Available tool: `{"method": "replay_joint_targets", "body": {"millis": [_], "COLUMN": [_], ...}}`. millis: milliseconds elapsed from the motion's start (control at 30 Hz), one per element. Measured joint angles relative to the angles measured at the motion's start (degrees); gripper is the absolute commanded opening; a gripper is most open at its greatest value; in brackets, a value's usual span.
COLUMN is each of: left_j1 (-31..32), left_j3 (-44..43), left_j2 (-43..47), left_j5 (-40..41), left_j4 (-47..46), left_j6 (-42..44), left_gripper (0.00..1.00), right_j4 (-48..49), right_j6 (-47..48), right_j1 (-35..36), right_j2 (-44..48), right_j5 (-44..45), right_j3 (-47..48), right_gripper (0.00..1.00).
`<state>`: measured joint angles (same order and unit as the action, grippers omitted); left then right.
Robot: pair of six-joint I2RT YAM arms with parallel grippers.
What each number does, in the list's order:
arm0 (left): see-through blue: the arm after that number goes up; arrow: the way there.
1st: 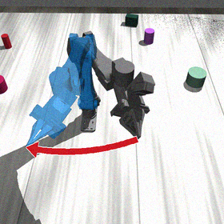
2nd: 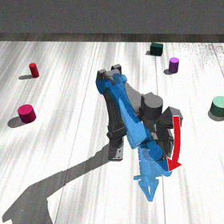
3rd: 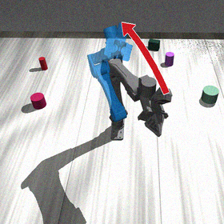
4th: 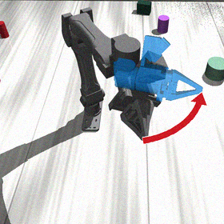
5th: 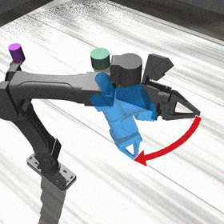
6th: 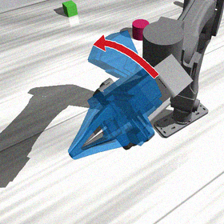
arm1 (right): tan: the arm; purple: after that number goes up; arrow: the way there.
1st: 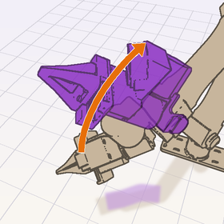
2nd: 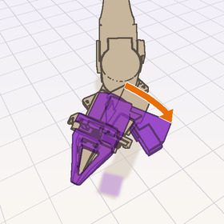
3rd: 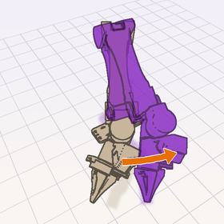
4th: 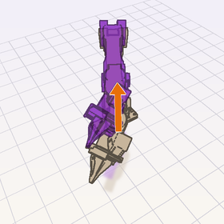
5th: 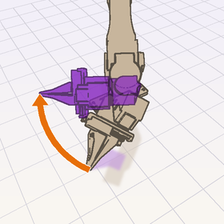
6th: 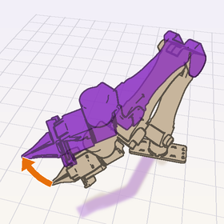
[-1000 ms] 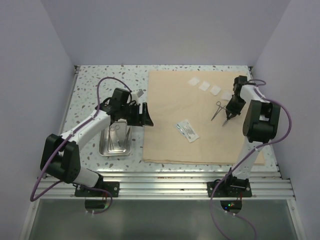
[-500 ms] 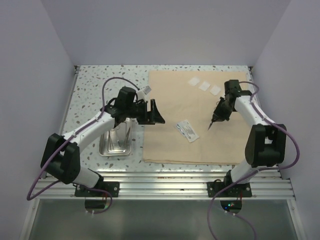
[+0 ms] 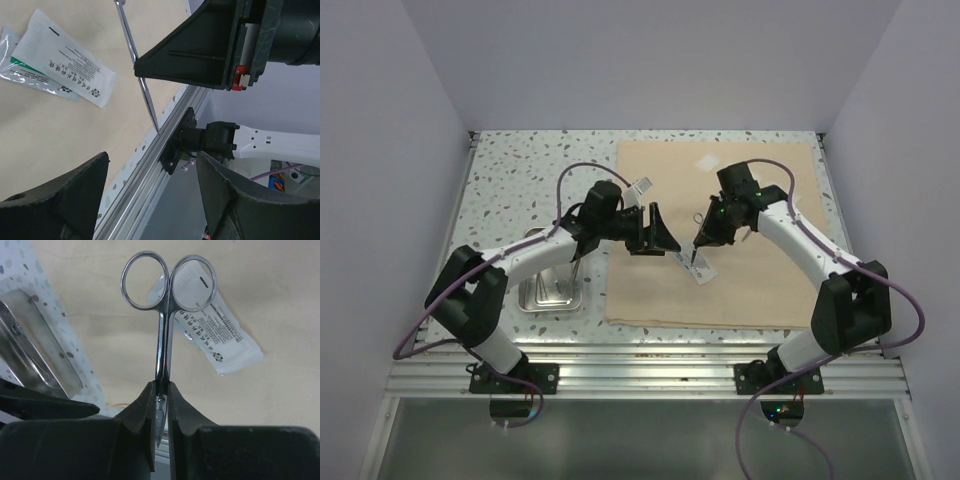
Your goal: Prepare the surgical pack
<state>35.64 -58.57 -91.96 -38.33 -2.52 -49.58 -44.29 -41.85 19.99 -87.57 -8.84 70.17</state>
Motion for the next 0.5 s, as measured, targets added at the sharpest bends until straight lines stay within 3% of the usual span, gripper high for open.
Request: {"method": "replay_joint_targets", "body": {"millis": [300, 500], "left_j1": [2.8, 4.0], "left_j3": [-0.3, -1.4], "left_j2": [-4.7, -7.4], "left_j5": [-0.2, -1.0], "left_j4": [-2.8, -3.1], "left_j6": [-2.4, -3.5], "left_gripper": [0.61, 0.38], "right_j4": [0.2, 0.3], "right_j6": [-2.8, -3.4], "right_j1": [4.5, 6.0], "right_j2": [0.7, 0.7], "right_j5": [-1.3, -1.4], "right_j3": [1.6, 2.9], "right_gripper": [0.0, 0.0]}}
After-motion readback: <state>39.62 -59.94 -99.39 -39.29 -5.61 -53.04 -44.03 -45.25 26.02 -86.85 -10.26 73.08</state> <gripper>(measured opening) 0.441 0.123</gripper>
